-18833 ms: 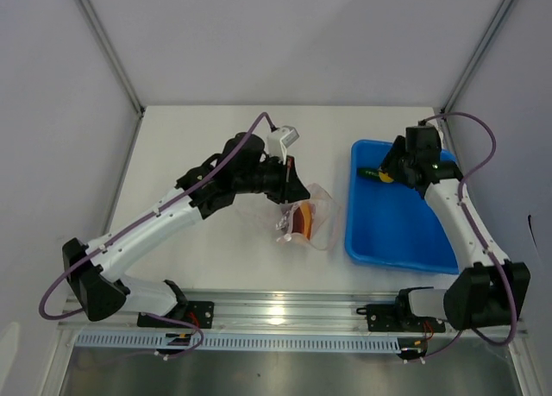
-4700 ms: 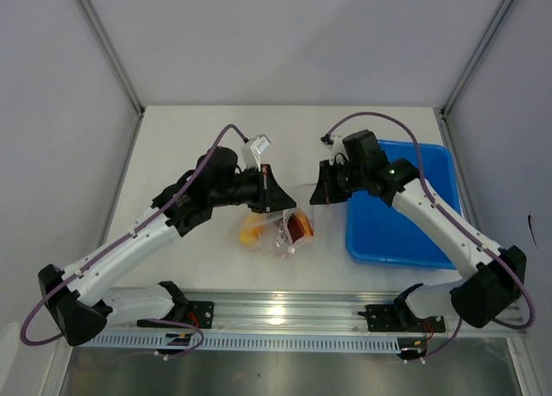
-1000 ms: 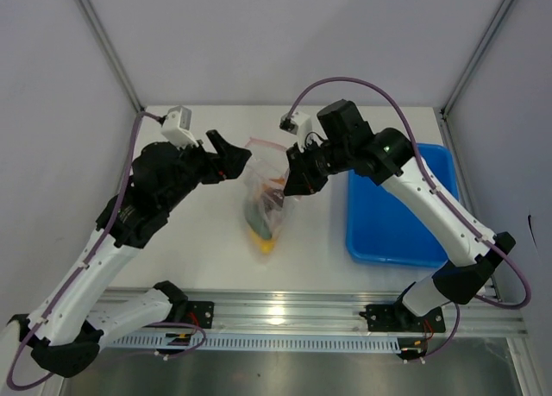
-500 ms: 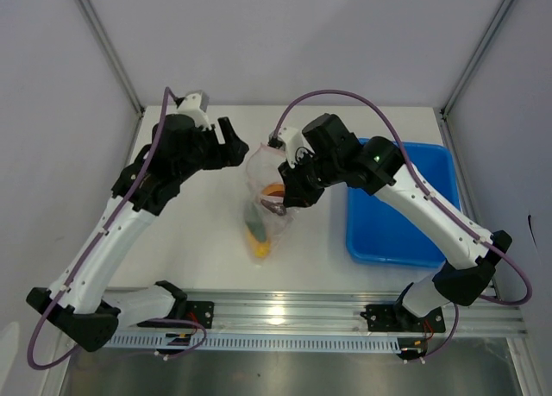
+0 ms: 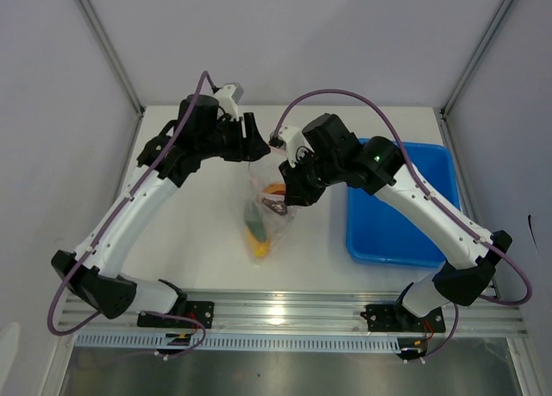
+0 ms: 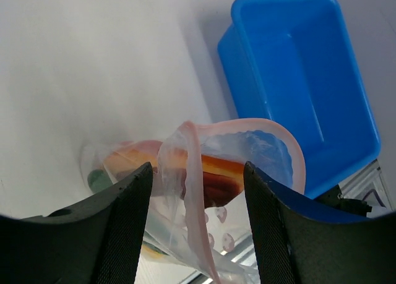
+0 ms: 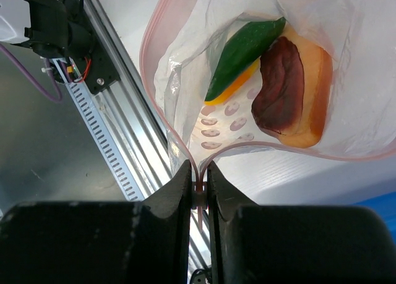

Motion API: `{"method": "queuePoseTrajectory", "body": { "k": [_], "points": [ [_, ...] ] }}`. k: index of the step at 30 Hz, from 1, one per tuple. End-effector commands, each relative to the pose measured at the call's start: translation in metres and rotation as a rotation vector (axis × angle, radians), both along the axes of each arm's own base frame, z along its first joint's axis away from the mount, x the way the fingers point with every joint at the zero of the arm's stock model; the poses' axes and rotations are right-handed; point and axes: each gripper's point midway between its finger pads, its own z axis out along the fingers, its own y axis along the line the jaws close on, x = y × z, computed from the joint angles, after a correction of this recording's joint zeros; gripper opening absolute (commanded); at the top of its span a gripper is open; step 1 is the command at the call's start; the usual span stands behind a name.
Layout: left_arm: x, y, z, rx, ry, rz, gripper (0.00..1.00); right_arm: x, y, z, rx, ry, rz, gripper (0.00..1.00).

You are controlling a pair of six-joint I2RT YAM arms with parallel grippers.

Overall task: Place the food in the zip-top bag and seal the zipper
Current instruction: Adjust the zipper food storage bag at the center of the board.

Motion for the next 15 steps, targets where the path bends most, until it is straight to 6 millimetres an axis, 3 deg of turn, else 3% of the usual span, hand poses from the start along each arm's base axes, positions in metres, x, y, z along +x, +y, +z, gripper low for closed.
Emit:
{"method": "queuePoseTrajectory", "body": {
  "k": [1,7,15],
  "points": [
    [0.006,-0.005,0.012,0.017,-0.008,-0.036,0.63,-0.001,0.000,0.019,0.036,-0.046,0.008,0.00],
    [0.017,-0.004,-0.004,0.067,0.023,-0.007,0.58,-0.003,0.003,0.023,0.042,-0.052,0.016,0.00],
    [0.029,0.001,-0.021,0.151,0.056,0.021,0.32,-0.002,-0.002,0.026,0.034,-0.067,-0.005,0.00]
  ]
}}
